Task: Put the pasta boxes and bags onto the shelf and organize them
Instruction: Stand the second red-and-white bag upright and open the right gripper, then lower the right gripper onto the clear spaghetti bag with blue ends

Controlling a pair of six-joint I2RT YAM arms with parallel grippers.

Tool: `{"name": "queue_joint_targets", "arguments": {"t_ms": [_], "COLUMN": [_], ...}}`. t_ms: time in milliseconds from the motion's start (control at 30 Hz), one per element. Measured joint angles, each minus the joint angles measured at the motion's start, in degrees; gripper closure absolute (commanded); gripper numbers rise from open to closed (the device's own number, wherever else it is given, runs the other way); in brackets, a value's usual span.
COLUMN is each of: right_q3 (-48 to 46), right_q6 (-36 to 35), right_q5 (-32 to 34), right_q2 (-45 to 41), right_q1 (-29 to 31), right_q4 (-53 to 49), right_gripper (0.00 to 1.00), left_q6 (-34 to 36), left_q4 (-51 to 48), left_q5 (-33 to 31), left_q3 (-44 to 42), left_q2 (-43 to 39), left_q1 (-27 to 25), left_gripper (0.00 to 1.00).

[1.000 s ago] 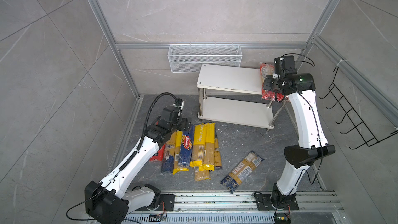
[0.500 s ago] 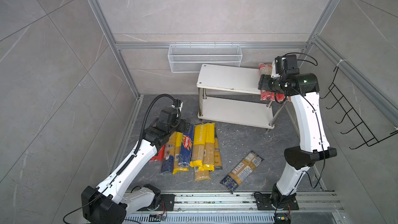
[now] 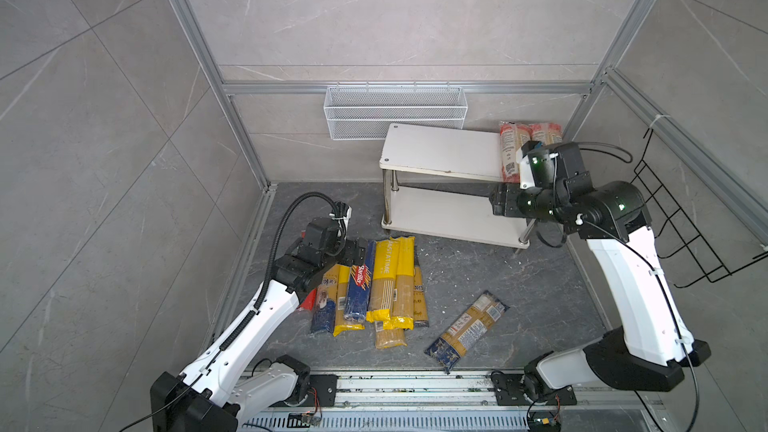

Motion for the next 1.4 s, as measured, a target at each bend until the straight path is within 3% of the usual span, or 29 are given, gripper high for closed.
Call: {"name": "queue_joint_targets", "arguments": {"t_ms": [300, 500, 867, 1167, 1200, 1233, 1400], "right_q3": [-18.7, -26.6, -29.4, -46.1, -48.4, -50.5, -59.6], "right_q6": [7.9, 12.5, 14.9, 20.7, 22.5, 24.4, 34.6], "right_q5": [-1.0, -4.3, -7.8, -11.0, -11.2, -11.4, -11.6], "right_q2": [-4.4, -3.8, 1.2, 1.2, 0.6, -0.3, -7.4], "right_q1": [12.3, 18.1, 19.8, 20.0, 20.2, 20.5, 22.6], "right_q4": [0.3, 4.4, 11.1, 15.1, 15.3, 15.5, 14.6], "right_gripper": [0.21, 0.21, 0.21, 0.2, 0.18, 0.01, 0.0], "left_q6": [-10.4, -16.0, -22.2, -22.4, -22.4, -22.3, -20.8], "left_q4": [-1.8, -3.9, -7.6, -9.2, -9.4, -9.6, -9.4], "left_q5": [3.0, 4.2, 2.0, -0.6, -0.6, -0.6, -0.6], "left_q3": [-10.0, -11.9, -12.8, -12.7, -12.7, -12.5, -10.4], "left_q2": [-8.1, -7.8, -3.2, -3.4, -3.4, -3.3, -2.4], "left_q1": [-1.5, -4.2, -9.2, -9.2, -9.2, -9.2, -9.2], "left_gripper": [0.0, 0.0, 0.0, 0.0, 0.0, 0.0, 0.0]}}
